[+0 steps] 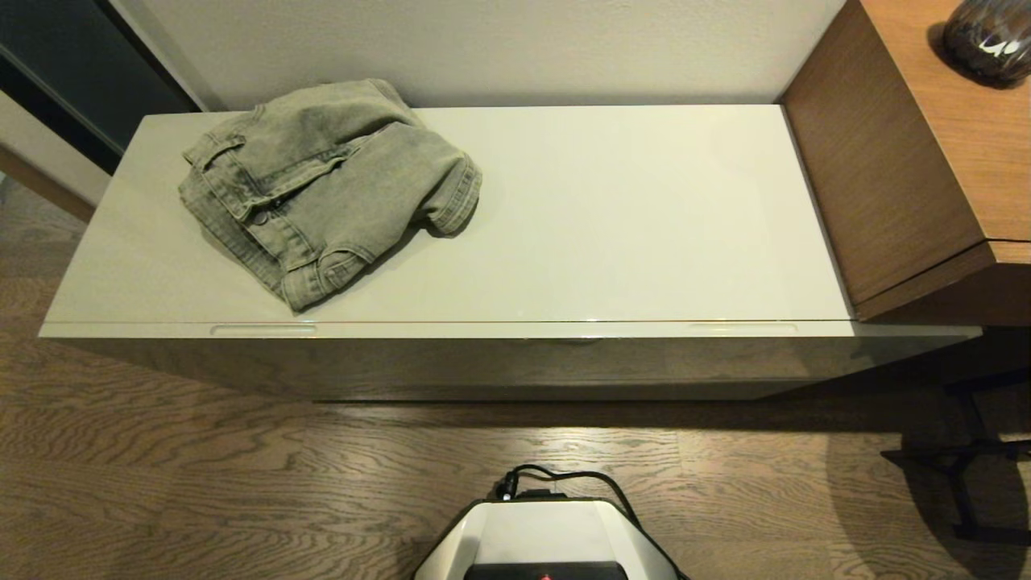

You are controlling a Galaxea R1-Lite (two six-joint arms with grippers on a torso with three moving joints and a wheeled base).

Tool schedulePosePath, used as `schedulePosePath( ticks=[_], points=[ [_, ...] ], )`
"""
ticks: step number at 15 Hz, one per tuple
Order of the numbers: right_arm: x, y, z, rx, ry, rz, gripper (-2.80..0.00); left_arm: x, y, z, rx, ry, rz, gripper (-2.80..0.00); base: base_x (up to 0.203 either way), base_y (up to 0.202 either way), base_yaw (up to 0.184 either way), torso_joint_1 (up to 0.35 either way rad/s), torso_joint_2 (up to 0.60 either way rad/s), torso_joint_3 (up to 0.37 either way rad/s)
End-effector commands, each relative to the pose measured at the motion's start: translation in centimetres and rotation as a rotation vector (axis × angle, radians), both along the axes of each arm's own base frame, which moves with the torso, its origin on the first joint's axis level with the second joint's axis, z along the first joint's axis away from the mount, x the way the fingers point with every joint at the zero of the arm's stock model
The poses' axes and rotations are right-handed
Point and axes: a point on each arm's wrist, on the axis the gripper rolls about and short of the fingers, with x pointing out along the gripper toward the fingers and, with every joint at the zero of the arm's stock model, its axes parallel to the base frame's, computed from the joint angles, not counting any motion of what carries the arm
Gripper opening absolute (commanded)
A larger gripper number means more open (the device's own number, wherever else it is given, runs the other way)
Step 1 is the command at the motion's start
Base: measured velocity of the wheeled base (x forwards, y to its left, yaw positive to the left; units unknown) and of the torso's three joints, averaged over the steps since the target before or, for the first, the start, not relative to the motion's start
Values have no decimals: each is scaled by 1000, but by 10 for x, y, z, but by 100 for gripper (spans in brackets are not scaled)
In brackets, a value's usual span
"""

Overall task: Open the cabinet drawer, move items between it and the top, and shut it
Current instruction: Open the drawer

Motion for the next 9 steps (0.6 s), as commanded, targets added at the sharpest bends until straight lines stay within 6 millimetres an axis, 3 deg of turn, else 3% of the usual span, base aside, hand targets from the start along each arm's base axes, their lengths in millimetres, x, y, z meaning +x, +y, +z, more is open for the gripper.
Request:
schedulePosePath(
  ticks=[1,9],
  points=[
    [0,0,0,0,1,0,-280,0,0,0,0,1,-1,-280,0,0,0,0,0,0],
    [0,0,0,0,1,0,-280,0,0,0,9,5,-3,-280,0,0,0,0,0,0]
  ],
)
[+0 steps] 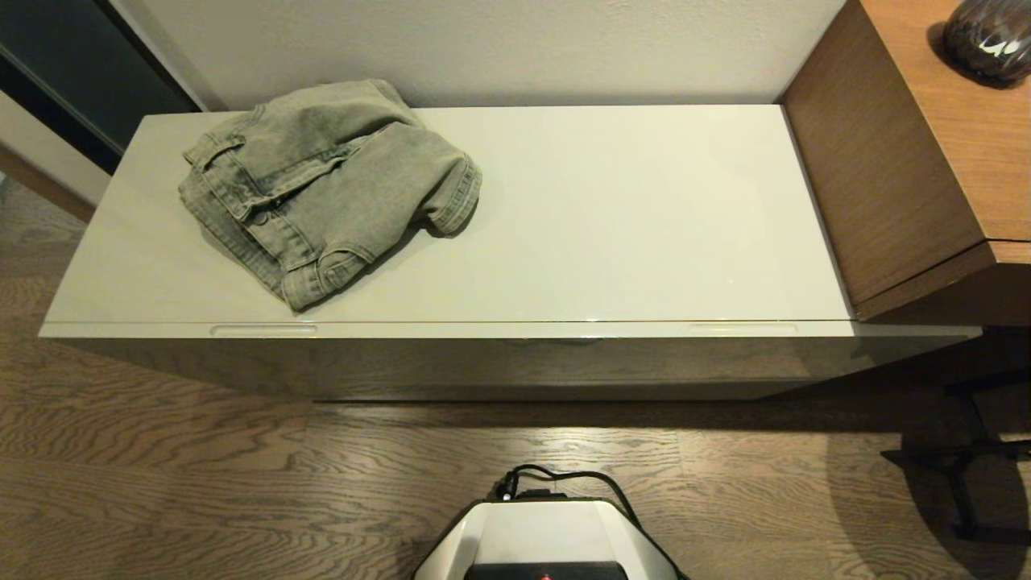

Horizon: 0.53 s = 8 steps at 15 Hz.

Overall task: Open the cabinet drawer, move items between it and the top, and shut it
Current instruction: Open the drawer

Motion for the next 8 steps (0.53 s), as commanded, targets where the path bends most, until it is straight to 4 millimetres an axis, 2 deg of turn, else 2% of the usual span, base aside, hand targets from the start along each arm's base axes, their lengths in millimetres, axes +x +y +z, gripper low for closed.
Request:
schedulePosePath(
  ticks=[1,4,8],
  points=[
    [0,0,0,1,1,0,-280,0,0,0,4,-1,1,-280,0,0,0,0,0,0],
    [0,0,0,1,1,0,-280,0,0,0,71,0,-7,-280,0,0,0,0,0,0],
    [0,0,0,1,1,0,-280,0,0,1,66,0,-8,-280,0,0,0,0,0,0]
  ],
)
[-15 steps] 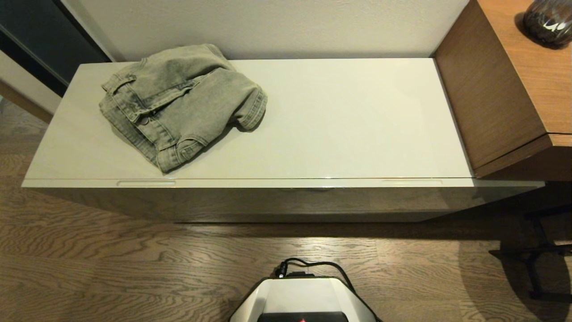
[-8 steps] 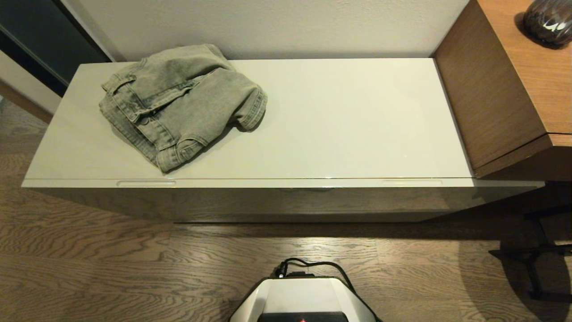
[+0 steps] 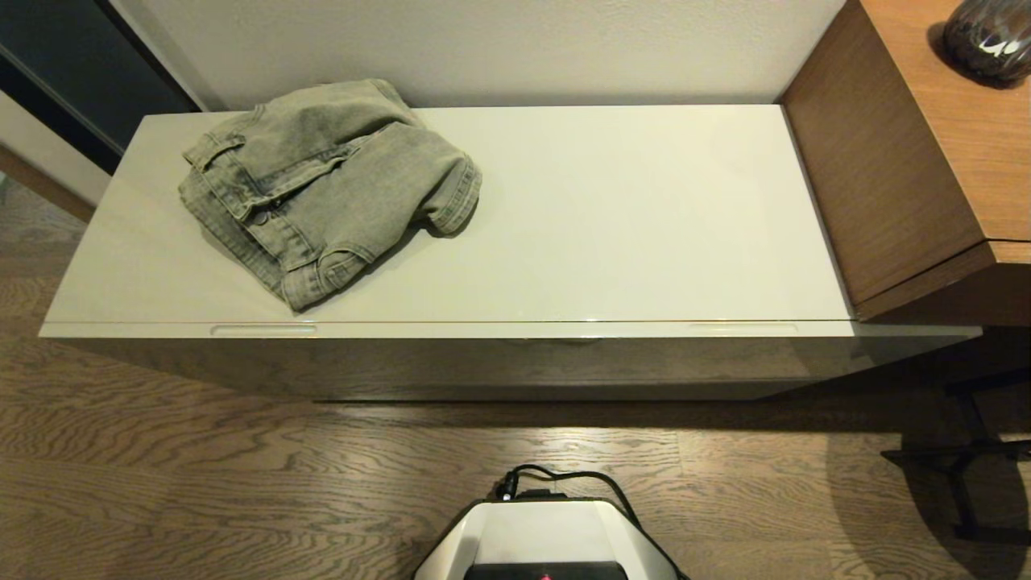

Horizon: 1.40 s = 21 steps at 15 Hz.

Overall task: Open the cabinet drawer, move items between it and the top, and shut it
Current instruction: Open the drawer

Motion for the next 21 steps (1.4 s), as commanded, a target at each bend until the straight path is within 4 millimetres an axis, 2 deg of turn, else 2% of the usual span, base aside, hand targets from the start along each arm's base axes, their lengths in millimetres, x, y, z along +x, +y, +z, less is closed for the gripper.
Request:
schedulePosePath(
  ticks=[1,21],
  points=[
    [0,0,0,1,1,0,-280,0,0,0,3,1,1,-280,0,0,0,0,0,0],
    [0,0,0,1,1,0,-280,0,0,-1,-5,6,0,-280,0,0,0,0,0,0]
  ],
)
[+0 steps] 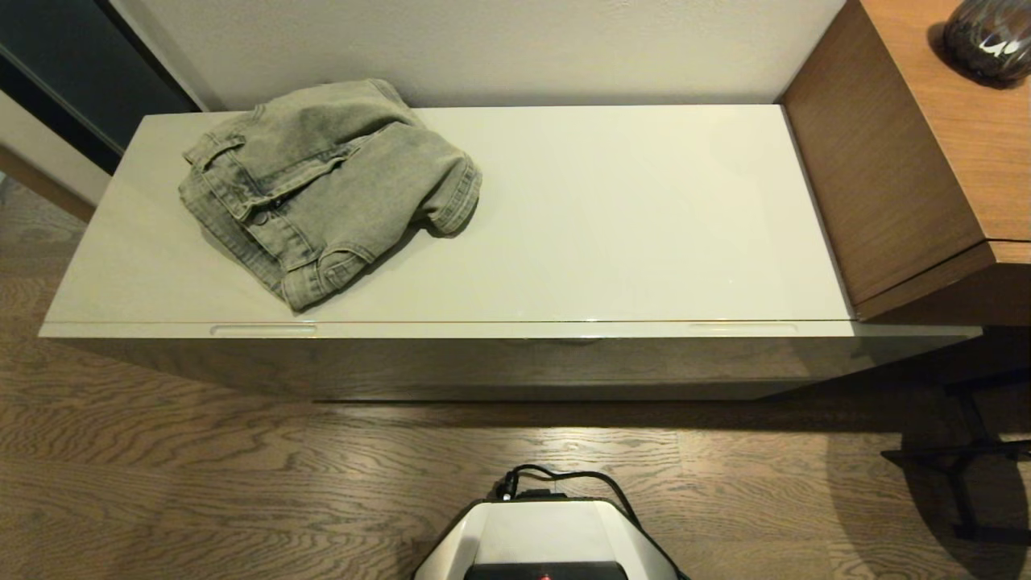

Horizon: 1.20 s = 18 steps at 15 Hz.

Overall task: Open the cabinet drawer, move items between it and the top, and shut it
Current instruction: Open the drawer

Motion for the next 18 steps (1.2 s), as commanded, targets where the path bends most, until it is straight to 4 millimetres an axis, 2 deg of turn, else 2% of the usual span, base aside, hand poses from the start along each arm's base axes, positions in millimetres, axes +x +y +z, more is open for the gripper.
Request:
schedulePosePath(
  ticks=[1,18],
  points=[
    [0,0,0,1,1,0,-280,0,0,0,2,0,1,-280,0,0,0,0,0,0],
    [0,0,0,1,1,0,-280,0,0,0,-3,0,1,-280,0,0,0,0,0,0]
  ],
)
